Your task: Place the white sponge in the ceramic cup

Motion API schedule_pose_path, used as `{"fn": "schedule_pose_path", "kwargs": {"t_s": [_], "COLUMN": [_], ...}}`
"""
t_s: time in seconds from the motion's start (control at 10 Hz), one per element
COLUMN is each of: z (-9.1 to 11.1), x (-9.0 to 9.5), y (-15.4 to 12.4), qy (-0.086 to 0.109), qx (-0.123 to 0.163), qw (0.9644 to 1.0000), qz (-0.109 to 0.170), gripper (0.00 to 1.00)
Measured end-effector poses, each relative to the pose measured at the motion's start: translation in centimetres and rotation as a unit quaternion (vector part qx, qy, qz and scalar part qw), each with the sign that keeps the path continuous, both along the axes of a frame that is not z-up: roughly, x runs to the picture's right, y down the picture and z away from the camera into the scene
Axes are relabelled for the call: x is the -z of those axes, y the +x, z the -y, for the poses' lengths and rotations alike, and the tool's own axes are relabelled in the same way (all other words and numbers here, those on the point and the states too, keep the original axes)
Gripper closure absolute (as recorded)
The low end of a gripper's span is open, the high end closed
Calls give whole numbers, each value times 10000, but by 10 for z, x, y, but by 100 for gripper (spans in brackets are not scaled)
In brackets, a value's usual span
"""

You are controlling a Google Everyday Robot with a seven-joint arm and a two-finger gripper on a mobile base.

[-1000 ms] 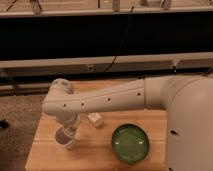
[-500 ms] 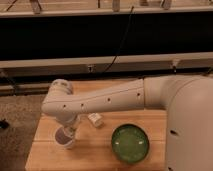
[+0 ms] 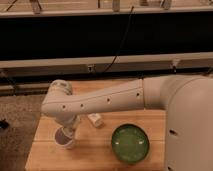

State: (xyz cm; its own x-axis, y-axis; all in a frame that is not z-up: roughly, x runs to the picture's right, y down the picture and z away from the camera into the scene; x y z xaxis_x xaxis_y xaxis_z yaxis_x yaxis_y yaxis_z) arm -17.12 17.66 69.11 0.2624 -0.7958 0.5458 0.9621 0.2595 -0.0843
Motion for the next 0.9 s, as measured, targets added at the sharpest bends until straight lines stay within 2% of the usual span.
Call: {"fn": "schedule_pose_path", "kwargs": {"t_s": [0.9], "z": [0], "x": [-1], "y": [-5], "qy": [66], "qx": [65], "qw": [9999], "qz": [48], "gripper": [100]}}
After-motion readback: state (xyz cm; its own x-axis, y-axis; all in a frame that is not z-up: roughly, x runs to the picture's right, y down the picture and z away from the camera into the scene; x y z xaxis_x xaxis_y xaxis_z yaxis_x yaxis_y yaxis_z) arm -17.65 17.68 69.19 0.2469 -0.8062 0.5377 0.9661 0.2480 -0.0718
